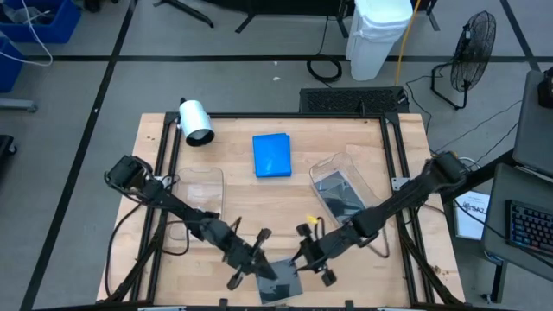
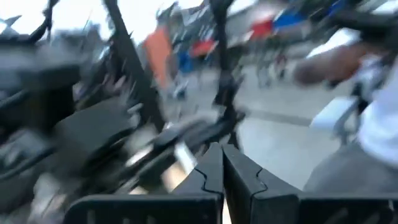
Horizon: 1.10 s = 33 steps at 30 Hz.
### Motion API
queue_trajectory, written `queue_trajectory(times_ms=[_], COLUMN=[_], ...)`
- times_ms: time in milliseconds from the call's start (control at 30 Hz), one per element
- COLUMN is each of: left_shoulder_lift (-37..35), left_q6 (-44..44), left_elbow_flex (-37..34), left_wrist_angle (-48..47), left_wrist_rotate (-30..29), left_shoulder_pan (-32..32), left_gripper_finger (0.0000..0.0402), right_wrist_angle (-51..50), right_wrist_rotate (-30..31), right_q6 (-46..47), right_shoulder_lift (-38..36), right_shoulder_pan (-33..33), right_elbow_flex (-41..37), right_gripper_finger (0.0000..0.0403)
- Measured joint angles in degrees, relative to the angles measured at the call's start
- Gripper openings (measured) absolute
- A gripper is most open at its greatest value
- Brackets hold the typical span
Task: Pick & place jewel cases by type
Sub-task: Put the black CD case into the right transparent bin
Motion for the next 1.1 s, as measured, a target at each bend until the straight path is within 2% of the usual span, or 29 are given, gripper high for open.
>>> queue_trajectory(times_ms=[133,200,267,333,433,500,600,700,833,1100], left_shoulder_lift=[6.5,11.6,15.8,18.3,18.8,18.8,18.8,18.7,19.4,19.8], left_q6=[-1.1,-2.4,-3.4,-4.3,-5.2,-4.7,-5.2,-8.9,-19.4,-30.8], left_elbow_flex=[2.6,7.8,14.2,21.0,31.1,37.6,43.8,45.0,42.6,39.3], left_wrist_angle=[8.9,9.3,5.5,-5.6,-33.6,-51.0,-69.4,-79.3,-82.4,-87.2], left_wrist_rotate=[6.2,8.5,10.0,12.9,13.0,8.3,1.1,-3.2,-2.9,3.5], left_shoulder_pan=[0.3,0.4,0.3,0.2,0.0,-0.6,-1.8,-2.4,-2.1,-5.3], left_gripper_finger=[0.0004,0.0005,0.0004,0.0003,0.0005,0.0003,0.0004,0.0003,0.0003,0.0002], right_wrist_angle=[-2.8,-2.4,-2.6,-2.2,-1.1,-0.1,3.5,7.7,13.5,17.8], right_wrist_rotate=[2.8,5.9,8.6,11.1,14.7,15.3,15.1,15.0,14.8,14.6], right_q6=[0.8,0.2,0.1,0.5,1.4,2.6,3.8,4.6,5.5,4.8], right_shoulder_lift=[-7.7,-11.4,-15.0,-18.6,-23.3,-26.0,-29.1,-30.6,-30.4,-28.9], right_shoulder_pan=[0.4,0.5,0.4,0.4,0.4,0.4,0.4,0.4,1.4,4.3], right_elbow_flex=[-2.4,-4.8,-7.7,-10.8,-15.5,-18.9,-23.1,-26.9,-30.8,-31.5], right_gripper_finger=[0.0114,0.0109,0.0106,0.0103,0.0102,0.0102,0.0102,0.0102,0.0102,0.0100])
